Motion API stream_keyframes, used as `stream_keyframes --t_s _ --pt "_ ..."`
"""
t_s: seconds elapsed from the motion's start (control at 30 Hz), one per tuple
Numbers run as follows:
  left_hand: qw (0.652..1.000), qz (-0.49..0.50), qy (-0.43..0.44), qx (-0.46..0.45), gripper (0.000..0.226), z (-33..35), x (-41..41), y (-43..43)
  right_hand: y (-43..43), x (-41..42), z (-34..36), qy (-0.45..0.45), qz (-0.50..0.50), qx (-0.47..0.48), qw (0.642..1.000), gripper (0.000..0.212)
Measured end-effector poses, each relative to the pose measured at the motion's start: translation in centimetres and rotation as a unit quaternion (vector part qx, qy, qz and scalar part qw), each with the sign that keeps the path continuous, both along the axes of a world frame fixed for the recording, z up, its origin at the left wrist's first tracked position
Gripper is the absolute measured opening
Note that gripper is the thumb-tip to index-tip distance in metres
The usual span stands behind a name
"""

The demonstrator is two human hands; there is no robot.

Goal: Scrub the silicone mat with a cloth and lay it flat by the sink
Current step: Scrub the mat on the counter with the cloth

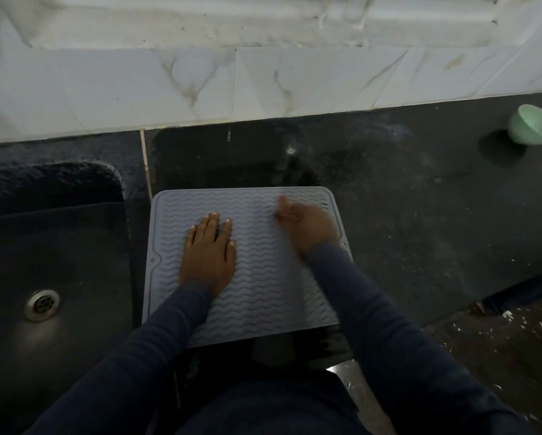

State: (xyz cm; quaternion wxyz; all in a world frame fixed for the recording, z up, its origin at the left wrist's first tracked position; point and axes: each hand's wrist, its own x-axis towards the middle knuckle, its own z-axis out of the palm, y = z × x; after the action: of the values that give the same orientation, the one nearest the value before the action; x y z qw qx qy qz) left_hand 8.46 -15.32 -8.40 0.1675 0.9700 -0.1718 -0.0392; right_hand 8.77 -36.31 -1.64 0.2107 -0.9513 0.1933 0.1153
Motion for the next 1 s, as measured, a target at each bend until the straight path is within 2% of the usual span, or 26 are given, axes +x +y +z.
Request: stream_keyframes --t_s 0.07,0.1,0.17,0.23,0.3,0.37,0.47,0.53,0.6,0.63,0.7,0.8,0.9,1.0 --pt "1.000 0.000 -0.007 -0.002 0.063 0.0 0.0 0.0 6.5 -0.5 -1.0 0.018 0.114 0.036 0.993 0.067" --pt "1.000 0.001 -0.006 -0.006 0.065 0.1 0.1 0.0 8.2 -0.8 -1.0 0.031 0.114 0.053 0.992 0.064" --pt "1.000 0.002 -0.007 -0.008 0.065 0.1 0.1 -0.1 7.8 -1.4 -0.8 0.009 0.082 0.052 0.995 0.050" --pt "1.000 0.005 -0.008 -0.008 0.061 0.0 0.0 -0.1 3.8 -2.5 0.0 -0.006 0.054 0.027 0.998 0.046" --pt "1.000 0.006 -0.002 -0.010 0.062 -0.1 0.0 0.0 -1.5 -3.1 -0.1 -0.003 -0.008 0.000 1.000 0.053" --pt "1.000 0.006 -0.001 -0.011 0.062 0.0 0.0 0.0 -5.2 -2.9 0.1 0.036 -0.070 -0.032 0.996 0.056" --pt "1.000 0.008 -0.001 -0.005 0.060 0.0 0.0 -0.1 -6.0 -1.6 0.3 0.048 -0.113 -0.027 0.992 0.062" --pt "1.000 0.009 -0.004 -0.007 0.060 0.0 0.0 -0.1 -2.5 -0.9 0.2 0.014 -0.073 -0.016 0.997 0.058" --pt "1.000 0.007 -0.009 -0.005 0.061 0.0 0.0 -0.1 3.3 -1.0 -0.5 -0.017 0.043 -0.009 0.999 0.055" --pt "1.000 0.004 -0.010 -0.003 0.061 -0.1 0.0 -0.1 5.9 -1.3 -0.8 -0.011 0.068 0.018 0.997 0.055" --pt "1.000 0.003 -0.008 -0.004 0.062 -0.1 0.0 0.0 7.0 -1.7 -1.0 -0.003 0.046 0.050 0.998 0.055" --pt "1.000 0.003 -0.005 -0.008 0.060 -0.2 0.0 0.1 0.8 -3.2 -0.3 0.019 -0.014 0.055 0.998 0.060" --pt "1.000 0.007 -0.006 -0.004 0.059 -0.2 0.1 0.0 -6.1 -4.1 0.5 0.047 -0.110 -0.031 0.992 0.076" --pt "1.000 0.005 0.000 -0.003 0.060 -0.3 0.1 0.0 -6.7 -2.9 0.6 0.056 -0.139 -0.052 0.987 0.067"
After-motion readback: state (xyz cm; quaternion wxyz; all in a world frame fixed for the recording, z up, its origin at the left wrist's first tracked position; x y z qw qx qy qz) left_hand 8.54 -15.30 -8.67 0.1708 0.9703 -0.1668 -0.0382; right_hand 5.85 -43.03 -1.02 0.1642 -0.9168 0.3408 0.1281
